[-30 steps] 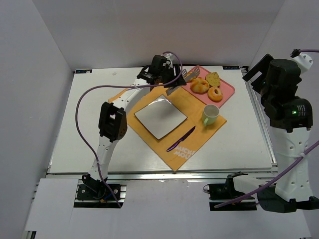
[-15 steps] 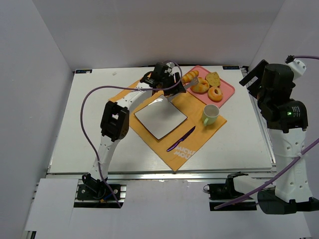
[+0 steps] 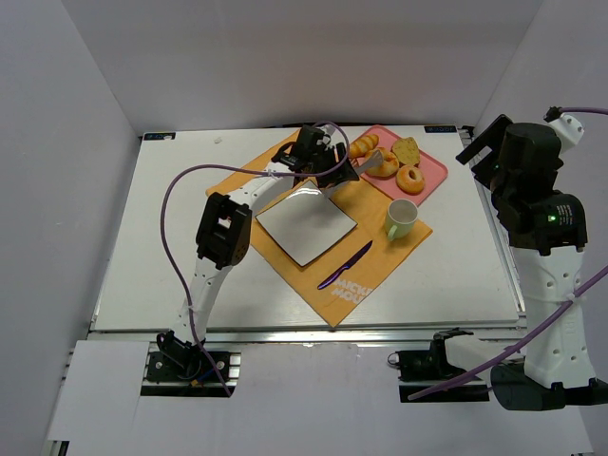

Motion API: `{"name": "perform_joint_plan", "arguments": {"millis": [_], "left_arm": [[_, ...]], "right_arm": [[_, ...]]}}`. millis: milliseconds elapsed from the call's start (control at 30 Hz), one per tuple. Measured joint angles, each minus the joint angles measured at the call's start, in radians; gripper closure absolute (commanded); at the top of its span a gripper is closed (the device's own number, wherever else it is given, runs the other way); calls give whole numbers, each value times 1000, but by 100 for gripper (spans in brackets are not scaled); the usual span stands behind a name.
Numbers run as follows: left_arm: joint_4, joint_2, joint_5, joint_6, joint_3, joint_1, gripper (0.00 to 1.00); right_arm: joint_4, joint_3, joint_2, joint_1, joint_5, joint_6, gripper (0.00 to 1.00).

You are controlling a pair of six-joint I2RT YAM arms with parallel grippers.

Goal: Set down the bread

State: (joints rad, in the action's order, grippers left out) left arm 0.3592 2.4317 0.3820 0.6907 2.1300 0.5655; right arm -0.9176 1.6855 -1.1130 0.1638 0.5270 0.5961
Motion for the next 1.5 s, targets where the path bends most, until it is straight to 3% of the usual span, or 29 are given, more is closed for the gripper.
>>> {"name": "perform_joint_plan", "arguments": {"millis": [567,867,1100,1367,1433,1500], "left_arm": [[-19,71,29,40,41,2,30],[-21,82,39,59,64,2,36],[-16,82,49,71,72,2,47],[-7,82,52,73,76,2,67],[-6,82,52,73,76,2,79],[8,81,51,69,80,3,80]], "right_arm": [[5,-19,5,-7,-11,0,11],[8,-24,8,-11,-11,0,11],[9,-31,13,-14,-11,0,11],[12,-33,16,-17,-18,0,11],[18,-39,21,-19,-18,0,11],[19,-46,29,-19,-18,0,11]]}}
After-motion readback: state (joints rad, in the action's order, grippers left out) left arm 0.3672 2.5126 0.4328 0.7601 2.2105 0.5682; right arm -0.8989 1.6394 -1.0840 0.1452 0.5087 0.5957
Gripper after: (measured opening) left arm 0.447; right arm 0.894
